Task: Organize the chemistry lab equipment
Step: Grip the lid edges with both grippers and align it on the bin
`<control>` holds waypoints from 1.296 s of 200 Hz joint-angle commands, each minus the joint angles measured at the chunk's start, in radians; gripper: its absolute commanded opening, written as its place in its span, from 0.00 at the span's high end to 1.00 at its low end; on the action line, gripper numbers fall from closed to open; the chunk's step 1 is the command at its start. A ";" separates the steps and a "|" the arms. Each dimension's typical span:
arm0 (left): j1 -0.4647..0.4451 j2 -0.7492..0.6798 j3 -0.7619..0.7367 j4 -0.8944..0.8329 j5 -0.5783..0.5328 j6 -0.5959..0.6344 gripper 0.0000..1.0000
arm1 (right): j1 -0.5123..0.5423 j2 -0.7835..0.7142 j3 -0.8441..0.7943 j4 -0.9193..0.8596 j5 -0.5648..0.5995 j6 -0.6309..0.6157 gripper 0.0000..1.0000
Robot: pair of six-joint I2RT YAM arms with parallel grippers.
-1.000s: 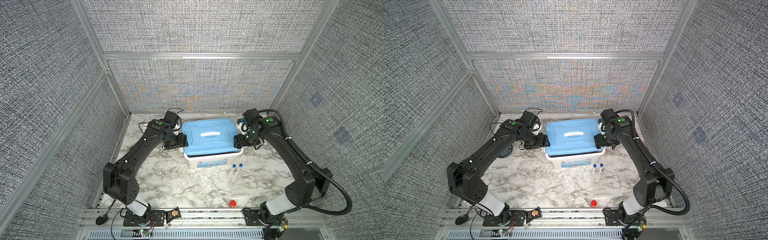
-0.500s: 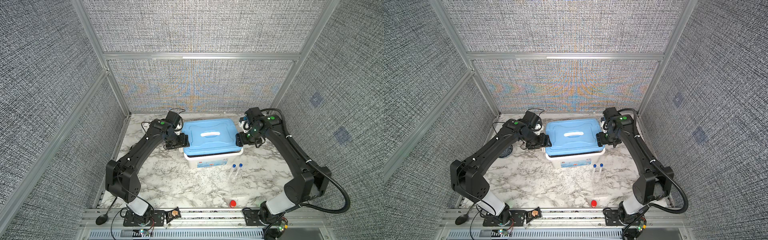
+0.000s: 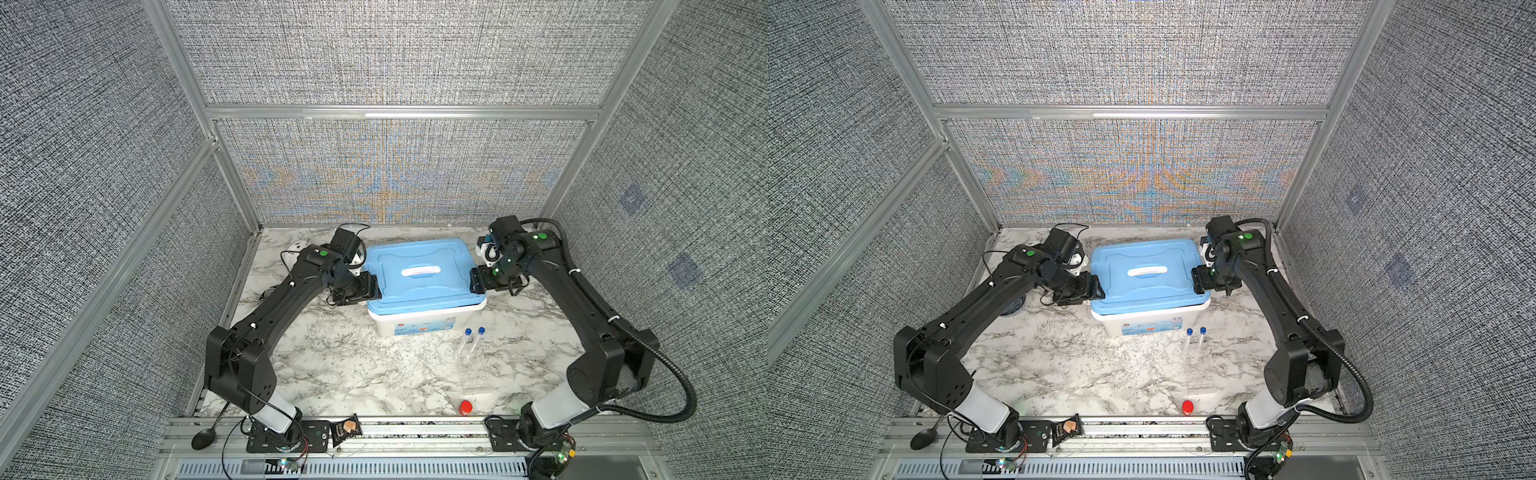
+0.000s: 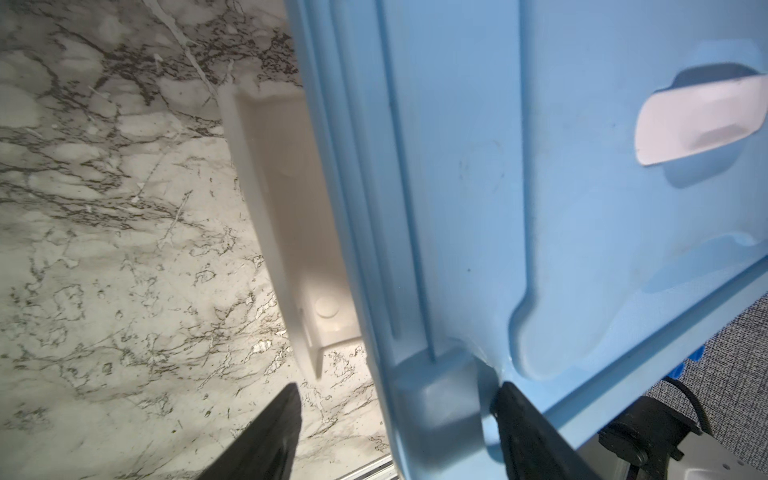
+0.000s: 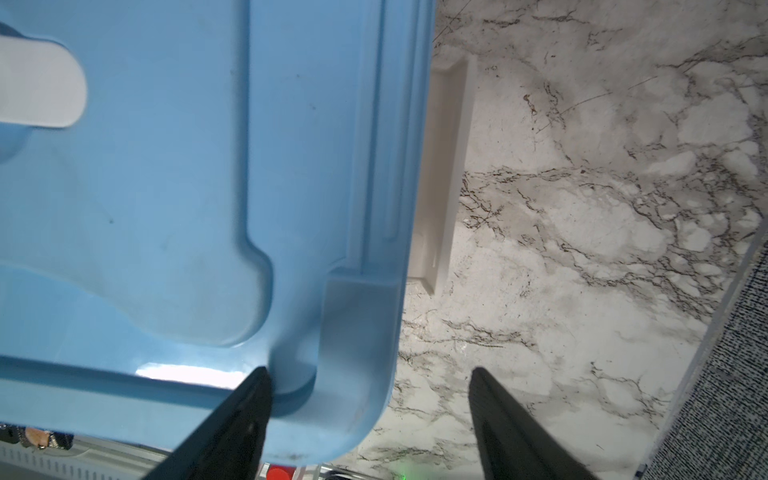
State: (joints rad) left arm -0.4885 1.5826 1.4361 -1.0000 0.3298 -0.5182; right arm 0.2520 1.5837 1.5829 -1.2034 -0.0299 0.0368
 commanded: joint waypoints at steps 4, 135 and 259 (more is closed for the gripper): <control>-0.001 -0.003 -0.018 -0.072 -0.055 0.014 0.26 | 0.007 -0.008 -0.019 -0.059 0.016 -0.013 0.24; -0.002 -0.101 -0.147 -0.035 -0.058 -0.081 0.26 | 0.040 -0.044 -0.066 -0.090 0.022 0.044 0.41; -0.001 -0.054 -0.046 -0.065 -0.048 -0.039 0.26 | 0.040 -0.060 -0.039 -0.076 -0.028 0.085 0.62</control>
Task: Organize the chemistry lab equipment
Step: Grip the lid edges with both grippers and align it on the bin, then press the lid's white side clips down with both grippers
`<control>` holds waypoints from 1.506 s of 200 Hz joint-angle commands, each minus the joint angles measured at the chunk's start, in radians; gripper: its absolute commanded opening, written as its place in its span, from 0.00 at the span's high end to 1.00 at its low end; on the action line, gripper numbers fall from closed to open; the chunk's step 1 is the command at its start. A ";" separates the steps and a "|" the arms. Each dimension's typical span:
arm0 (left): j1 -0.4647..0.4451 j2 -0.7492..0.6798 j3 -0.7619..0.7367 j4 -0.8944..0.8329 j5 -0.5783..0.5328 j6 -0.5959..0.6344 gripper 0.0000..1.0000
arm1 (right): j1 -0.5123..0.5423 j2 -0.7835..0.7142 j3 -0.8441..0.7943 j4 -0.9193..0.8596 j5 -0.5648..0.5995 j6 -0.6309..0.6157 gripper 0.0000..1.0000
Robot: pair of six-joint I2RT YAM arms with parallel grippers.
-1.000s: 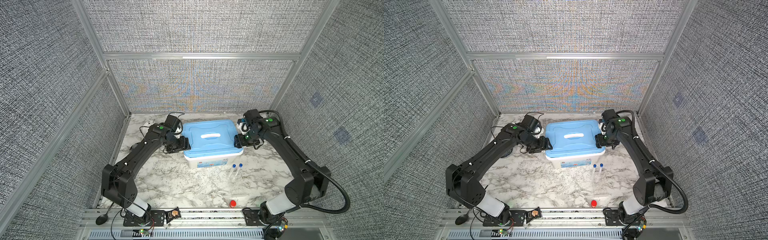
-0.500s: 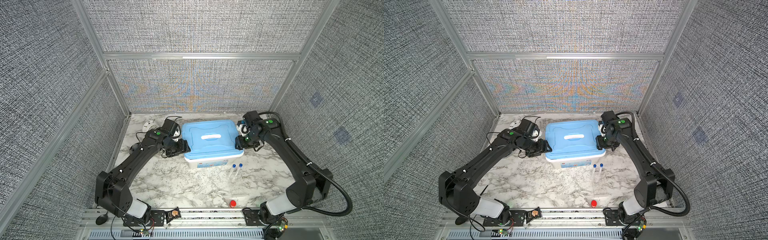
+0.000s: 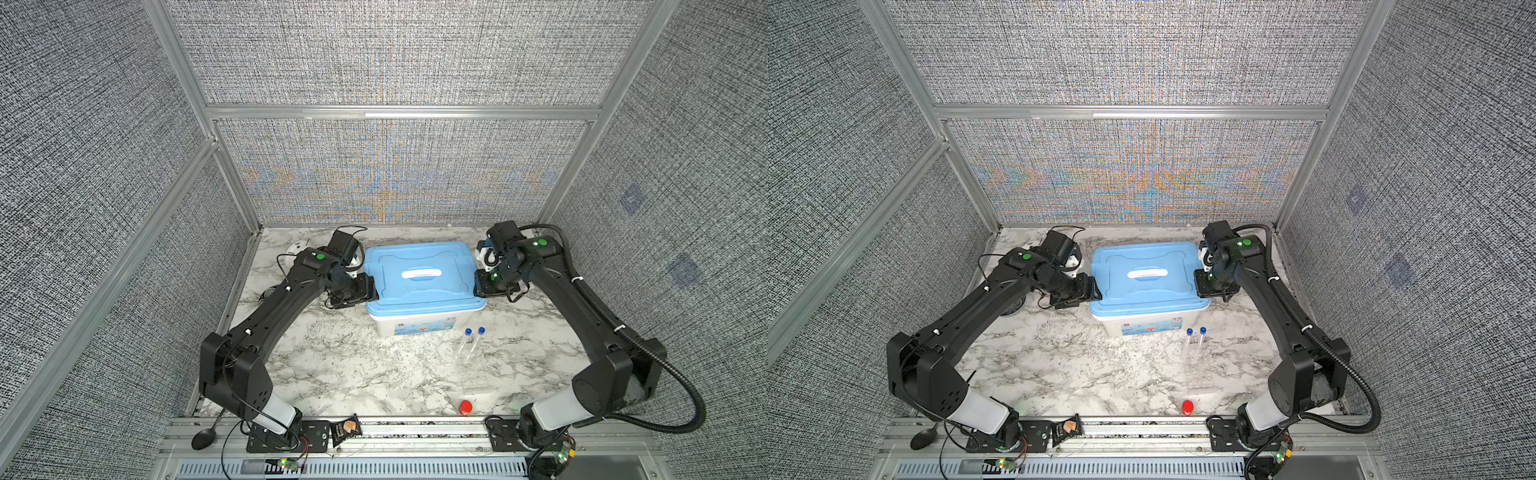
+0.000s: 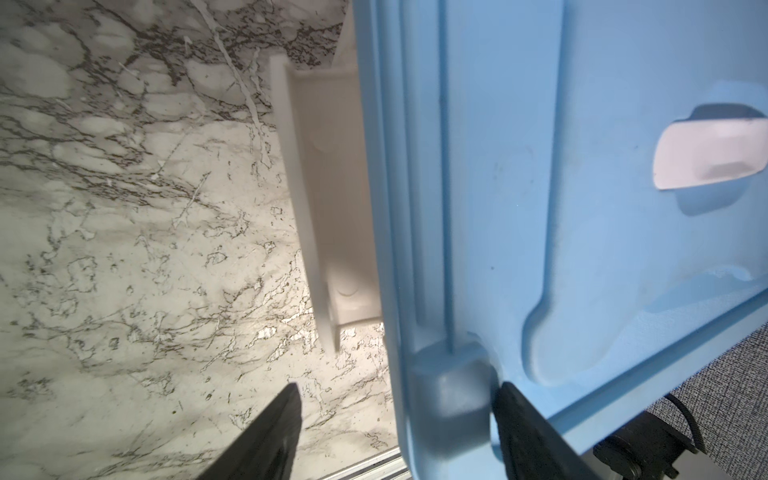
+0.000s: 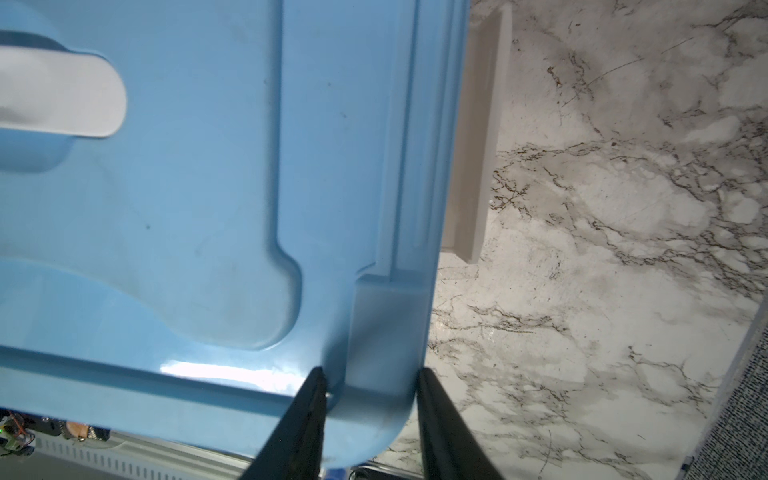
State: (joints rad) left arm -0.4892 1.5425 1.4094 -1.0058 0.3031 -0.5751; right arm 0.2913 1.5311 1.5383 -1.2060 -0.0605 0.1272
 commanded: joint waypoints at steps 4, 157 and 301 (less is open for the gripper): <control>-0.001 -0.016 -0.026 -0.059 -0.018 0.016 0.27 | 0.001 -0.011 0.001 -0.073 0.007 -0.008 0.62; 0.008 0.019 0.043 -0.122 -0.020 0.024 0.06 | -0.112 -0.141 -0.090 0.143 -0.194 0.083 0.06; 0.172 0.097 -0.111 0.347 0.388 0.036 0.01 | -0.437 -0.049 -0.505 0.891 -0.875 0.324 0.01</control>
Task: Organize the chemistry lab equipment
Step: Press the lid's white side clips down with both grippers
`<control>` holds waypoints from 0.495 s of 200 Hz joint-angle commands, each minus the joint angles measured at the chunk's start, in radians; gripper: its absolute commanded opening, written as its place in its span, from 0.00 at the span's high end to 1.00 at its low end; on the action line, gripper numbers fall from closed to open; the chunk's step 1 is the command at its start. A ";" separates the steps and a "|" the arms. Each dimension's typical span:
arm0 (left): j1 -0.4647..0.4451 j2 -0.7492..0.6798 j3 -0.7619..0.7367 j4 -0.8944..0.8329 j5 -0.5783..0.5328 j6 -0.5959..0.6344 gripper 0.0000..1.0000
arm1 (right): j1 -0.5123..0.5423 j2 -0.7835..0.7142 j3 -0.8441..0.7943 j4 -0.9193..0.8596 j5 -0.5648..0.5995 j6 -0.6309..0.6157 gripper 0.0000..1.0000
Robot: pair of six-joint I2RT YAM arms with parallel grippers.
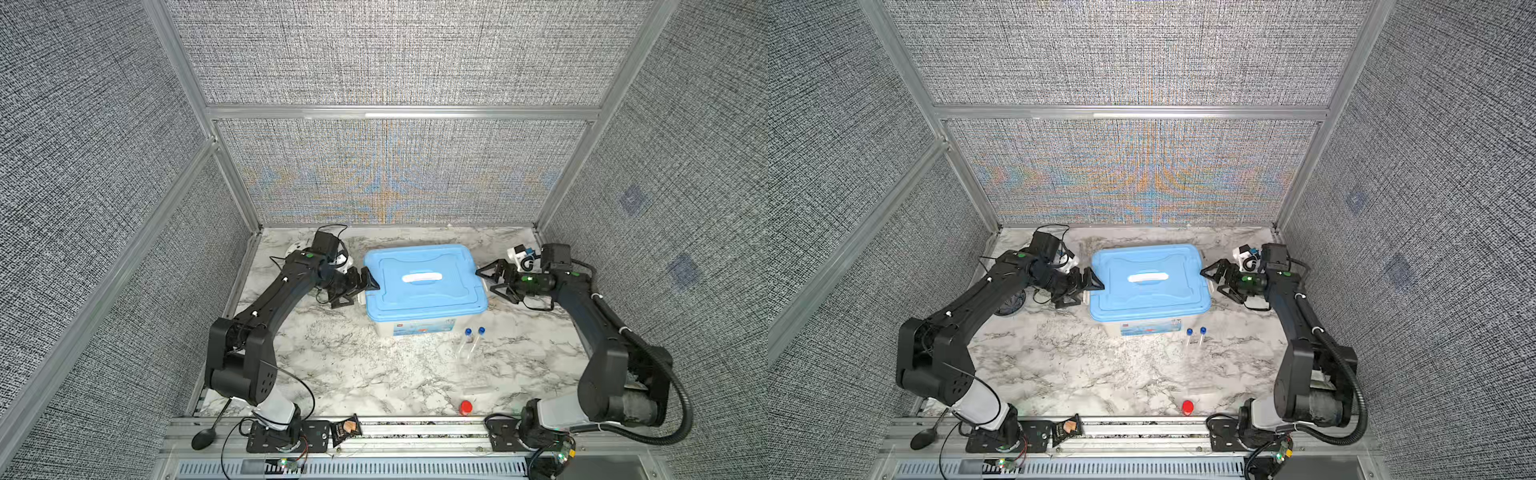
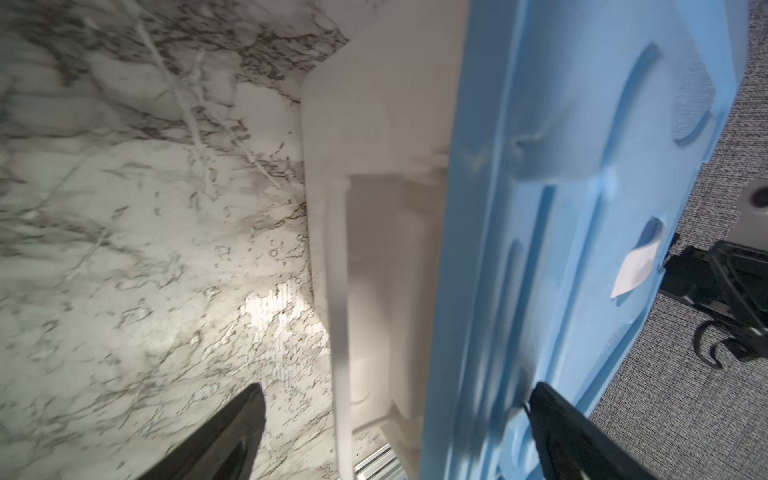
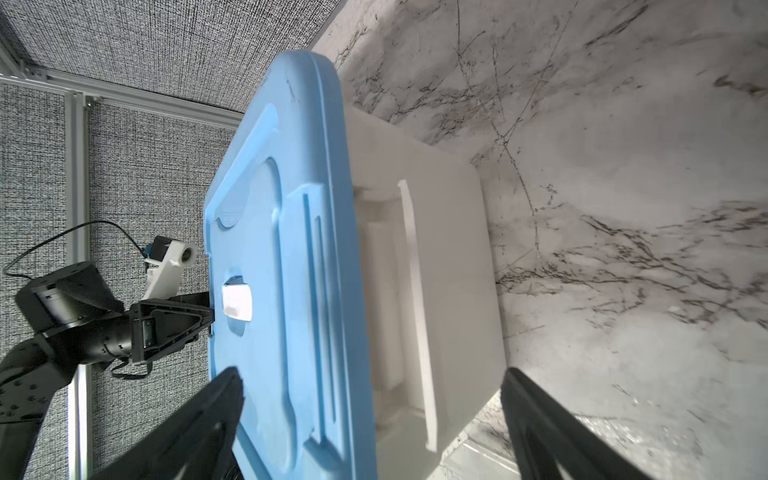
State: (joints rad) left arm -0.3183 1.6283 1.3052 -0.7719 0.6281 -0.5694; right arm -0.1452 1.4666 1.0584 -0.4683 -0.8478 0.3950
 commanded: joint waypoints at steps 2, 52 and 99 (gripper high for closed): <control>0.002 0.011 -0.007 0.118 0.065 0.030 0.01 | -0.001 0.018 -0.027 0.162 -0.095 0.061 0.01; -0.002 0.036 -0.015 0.152 0.084 0.060 0.11 | 0.015 0.020 -0.080 0.294 -0.125 0.155 0.02; -0.004 0.055 0.016 0.083 0.007 0.109 0.17 | 0.043 0.053 -0.104 0.375 -0.135 0.204 0.22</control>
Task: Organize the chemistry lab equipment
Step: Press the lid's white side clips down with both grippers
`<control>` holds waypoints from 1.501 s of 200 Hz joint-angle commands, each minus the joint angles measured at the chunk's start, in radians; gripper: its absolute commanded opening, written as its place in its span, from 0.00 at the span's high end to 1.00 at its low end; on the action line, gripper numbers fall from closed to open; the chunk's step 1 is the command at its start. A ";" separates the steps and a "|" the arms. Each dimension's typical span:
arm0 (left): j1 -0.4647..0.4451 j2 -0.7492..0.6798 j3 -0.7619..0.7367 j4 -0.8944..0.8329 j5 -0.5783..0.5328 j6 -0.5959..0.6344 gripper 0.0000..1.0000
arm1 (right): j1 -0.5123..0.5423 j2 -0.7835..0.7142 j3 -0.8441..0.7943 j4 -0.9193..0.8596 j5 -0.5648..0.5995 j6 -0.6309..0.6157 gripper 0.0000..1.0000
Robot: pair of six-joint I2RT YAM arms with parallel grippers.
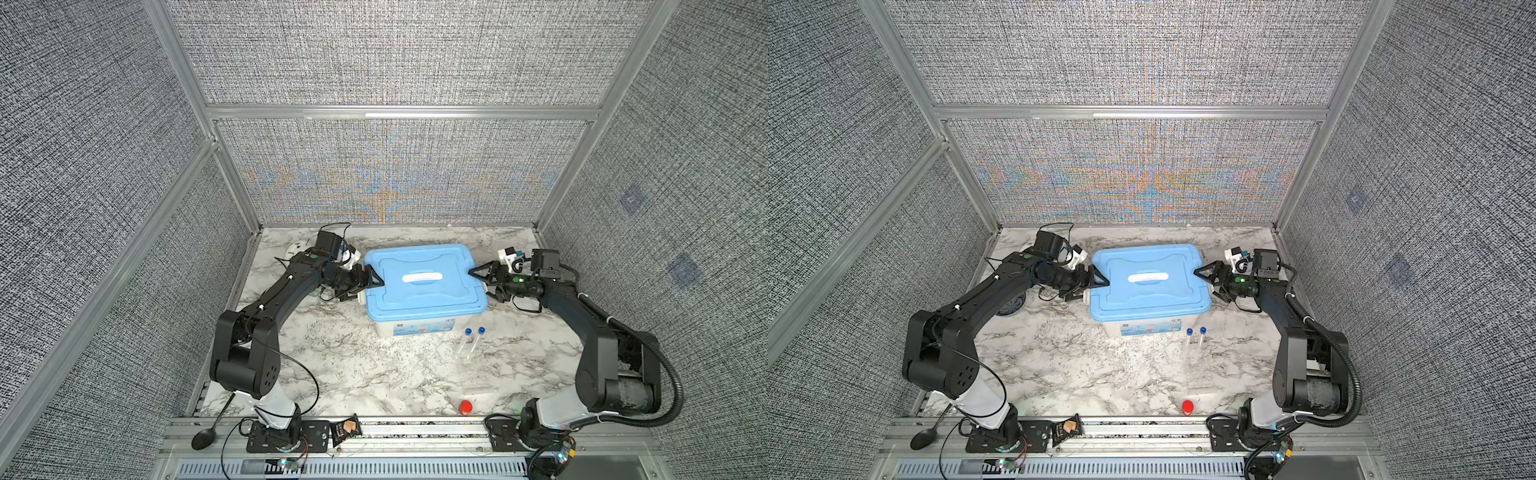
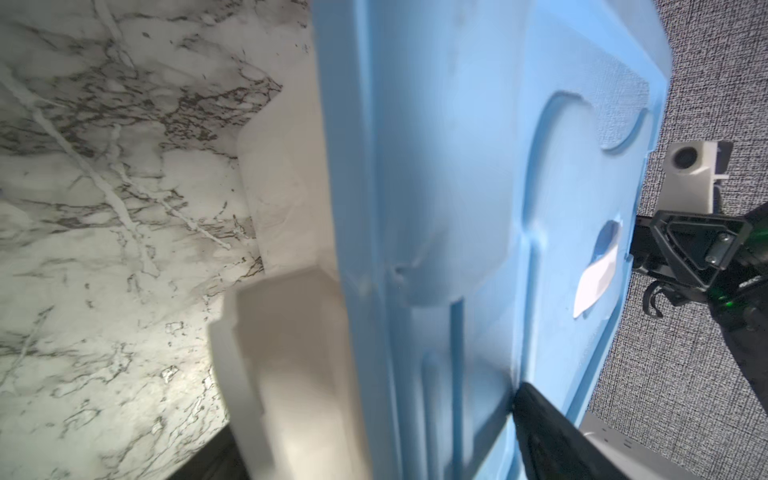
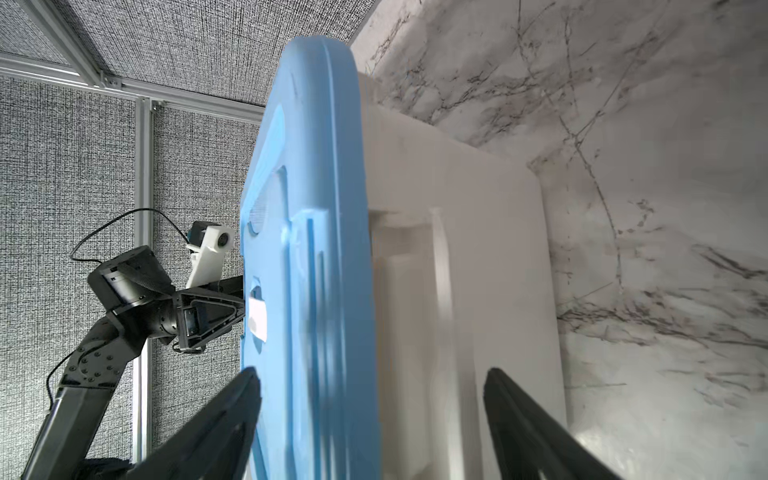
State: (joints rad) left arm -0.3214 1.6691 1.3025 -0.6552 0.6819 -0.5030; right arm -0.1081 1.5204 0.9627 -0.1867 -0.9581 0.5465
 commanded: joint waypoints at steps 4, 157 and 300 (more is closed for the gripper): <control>-0.001 0.017 0.022 -0.037 -0.048 0.042 0.19 | 0.007 -0.004 -0.010 0.100 -0.024 0.057 0.23; -0.063 0.050 0.211 -0.277 -0.229 0.100 0.33 | 0.260 -0.081 0.264 -0.463 0.573 -0.281 0.42; -0.077 0.075 0.341 -0.480 -0.422 0.096 0.38 | 0.546 0.076 0.480 -0.651 0.866 -0.309 0.49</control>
State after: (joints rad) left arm -0.3931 1.7336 1.6238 -1.0992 0.2836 -0.4160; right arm 0.4084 1.5757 1.4277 -0.7811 0.0055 0.2344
